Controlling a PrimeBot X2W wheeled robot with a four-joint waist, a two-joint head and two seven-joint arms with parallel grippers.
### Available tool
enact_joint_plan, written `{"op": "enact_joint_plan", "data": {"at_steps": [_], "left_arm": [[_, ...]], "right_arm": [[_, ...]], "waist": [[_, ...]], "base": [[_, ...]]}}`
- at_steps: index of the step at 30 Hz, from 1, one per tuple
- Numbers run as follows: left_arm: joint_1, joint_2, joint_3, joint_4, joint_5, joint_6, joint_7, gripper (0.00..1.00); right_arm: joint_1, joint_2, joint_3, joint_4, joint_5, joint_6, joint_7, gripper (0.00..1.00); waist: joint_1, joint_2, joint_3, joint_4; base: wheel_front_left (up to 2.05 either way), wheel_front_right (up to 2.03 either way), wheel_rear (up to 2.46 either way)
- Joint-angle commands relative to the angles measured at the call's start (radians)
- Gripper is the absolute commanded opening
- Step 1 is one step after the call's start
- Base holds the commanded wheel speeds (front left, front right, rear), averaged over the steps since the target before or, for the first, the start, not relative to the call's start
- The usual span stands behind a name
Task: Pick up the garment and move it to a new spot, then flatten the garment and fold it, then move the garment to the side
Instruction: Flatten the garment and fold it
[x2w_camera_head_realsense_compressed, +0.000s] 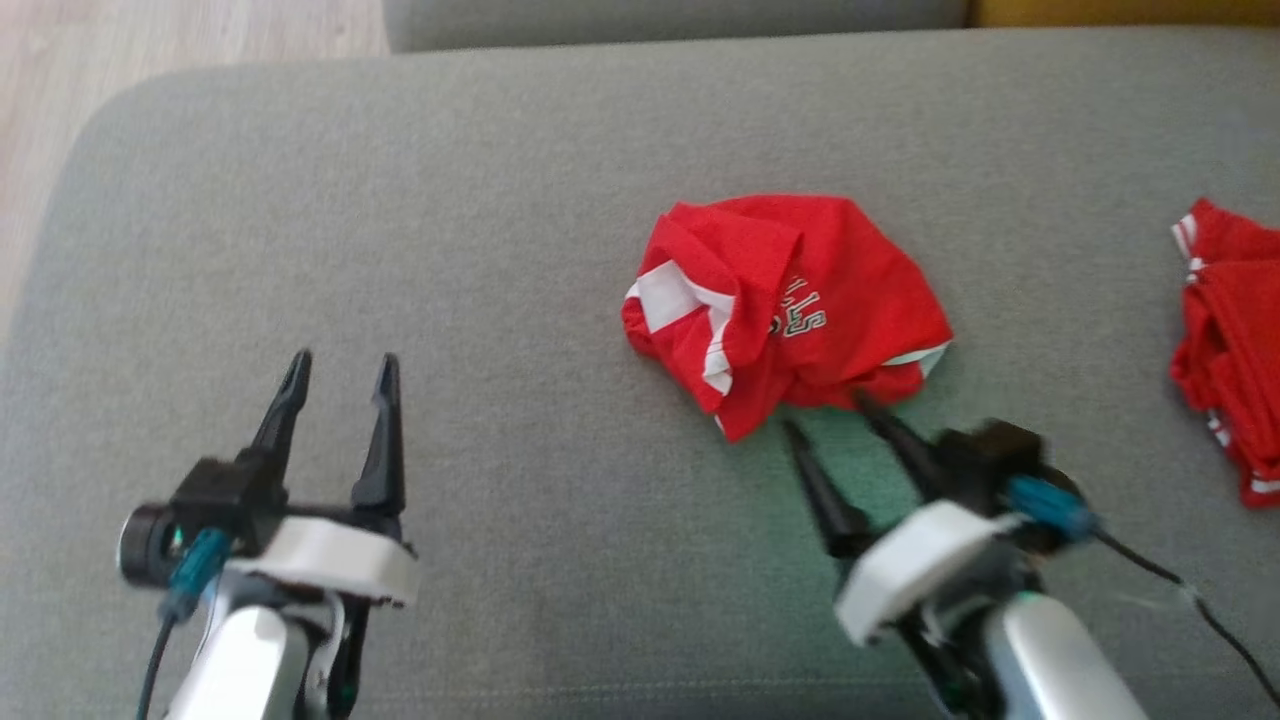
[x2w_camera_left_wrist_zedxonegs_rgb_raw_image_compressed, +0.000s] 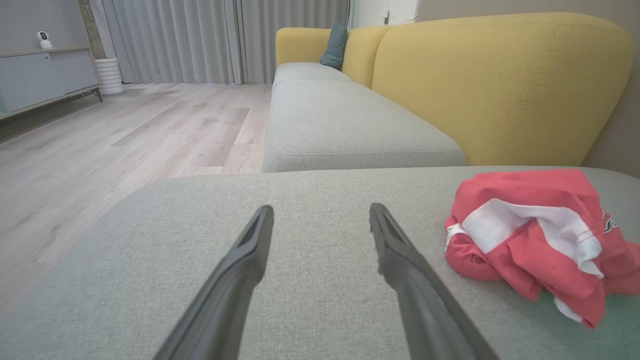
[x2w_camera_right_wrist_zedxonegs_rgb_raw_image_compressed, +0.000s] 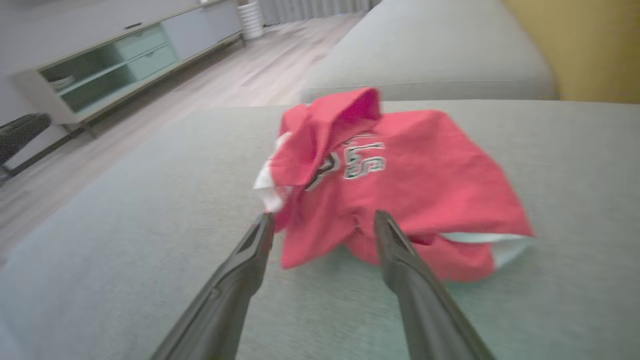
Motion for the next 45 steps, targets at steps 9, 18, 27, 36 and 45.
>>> {"op": "enact_joint_plan", "data": {"at_steps": [9, 18, 27, 36, 45], "left_arm": [[-0.111, -0.022, 0.009, 0.001, 0.005, -0.017, -0.014, 1.0], [-0.134, -0.037, 0.009, 0.016, 0.014, -0.026, -0.019, 1.0], [-0.127, -0.042, 0.027, 0.008, 0.024, -0.027, -0.019, 1.0], [-0.127, -0.047, 0.034, 0.001, 0.034, -0.038, -0.02, 1.0], [-0.121, -0.052, 0.049, 0.003, 0.043, -0.045, -0.02, 1.0]], "right_arm": [[-0.238, -0.004, 0.154, 0.162, 0.028, -0.001, -0.032, 1.0], [-0.306, -0.002, 0.134, 0.239, 0.054, -0.001, -0.092, 0.0], [-0.219, -0.026, -0.033, 0.084, 0.021, -0.001, -0.068, 0.0], [-0.112, -0.078, -0.235, 0.058, -0.002, -0.001, 0.017, 0.0], [-0.066, -0.066, -0.308, 0.155, 0.015, -0.001, -0.035, 1.0]], "waist": [[0.0, 0.0, 0.067, 0.06], [0.0, 0.0, 0.085, 0.066], [0.0, 0.0, 0.078, 0.036], [0.0, 0.0, 0.09, 0.024], [0.0, 0.0, 0.094, 0.013]], "base": [[0.0, 0.0, 0.0], [0.0, 0.0, 0.0], [0.0, 0.0, 0.0], [0.0, 0.0, 0.0], [0.0, 0.0, 0.0]]}}
